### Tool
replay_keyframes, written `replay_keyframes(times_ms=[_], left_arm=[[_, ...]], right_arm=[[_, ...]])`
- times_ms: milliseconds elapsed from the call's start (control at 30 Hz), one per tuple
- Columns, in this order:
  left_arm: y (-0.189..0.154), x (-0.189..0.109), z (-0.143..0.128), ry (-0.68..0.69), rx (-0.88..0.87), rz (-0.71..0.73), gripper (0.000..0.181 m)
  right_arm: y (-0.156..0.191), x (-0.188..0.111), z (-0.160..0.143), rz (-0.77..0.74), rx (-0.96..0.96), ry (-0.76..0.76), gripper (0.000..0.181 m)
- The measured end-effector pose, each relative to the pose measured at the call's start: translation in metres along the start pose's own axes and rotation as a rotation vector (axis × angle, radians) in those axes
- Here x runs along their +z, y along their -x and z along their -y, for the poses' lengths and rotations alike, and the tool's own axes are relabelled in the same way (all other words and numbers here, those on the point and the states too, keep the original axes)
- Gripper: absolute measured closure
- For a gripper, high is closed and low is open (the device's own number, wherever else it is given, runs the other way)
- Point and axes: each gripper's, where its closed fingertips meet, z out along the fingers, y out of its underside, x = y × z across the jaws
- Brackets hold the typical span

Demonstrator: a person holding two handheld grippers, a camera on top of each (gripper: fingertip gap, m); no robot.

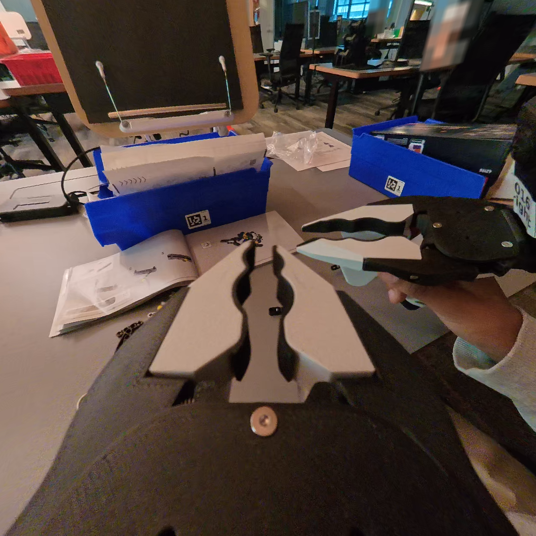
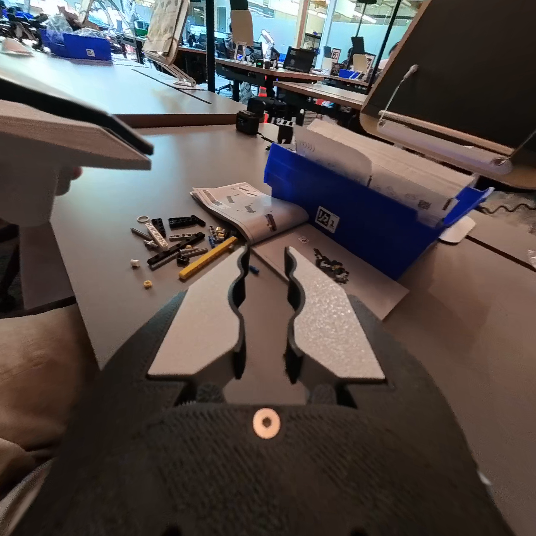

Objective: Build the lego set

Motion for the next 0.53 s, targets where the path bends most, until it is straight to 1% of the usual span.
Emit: replay_keyframes(times_ms=[33, 67, 133, 200, 267, 367, 467, 533], left_arm=[[0.0, 0.001, -0.001, -0.006, -0.009, -0.005, 0.173], [0.002, 0.002, -0.002, -0.014, -0.019, 0.0, 0.181], [0.005, 0.005, -0.007, -0.009, -0.018, -0.001, 0.181], [0.011, 0.009, -0.014, 0.007, -0.015, 0.003, 0.181], [0.022, 0.014, -0.019, 0.004, -0.033, 0.037, 0.181], [0.031, 0.026, -0.031, 0.038, -0.054, 0.006, 0.181], [0.038, 0.038, -0.043, 0.08, -0.081, -0.043, 0.181], [0.038, 0.045, -0.05, 0.103, -0.091, -0.113, 0.181]], right_arm=[[-0.006, -0.003, 0.0, -0.017, -0.005, -0.002, 0.158], [-0.012, -0.006, 0.0, -0.033, -0.003, -0.005, 0.158], [-0.026, -0.013, -0.001, -0.06, 0.027, -0.014, 0.157], [-0.036, -0.021, -0.003, -0.059, 0.097, -0.023, 0.154], [-0.033, -0.028, -0.006, 0.017, 0.202, -0.033, 0.153], [-0.03, -0.037, -0.002, 0.109, 0.338, -0.091, 0.154], [-0.033, -0.035, -0.009, 0.081, 0.326, -0.065, 0.155], [-0.032, -0.031, -0.017, 0.059, 0.291, -0.03, 0.156]])
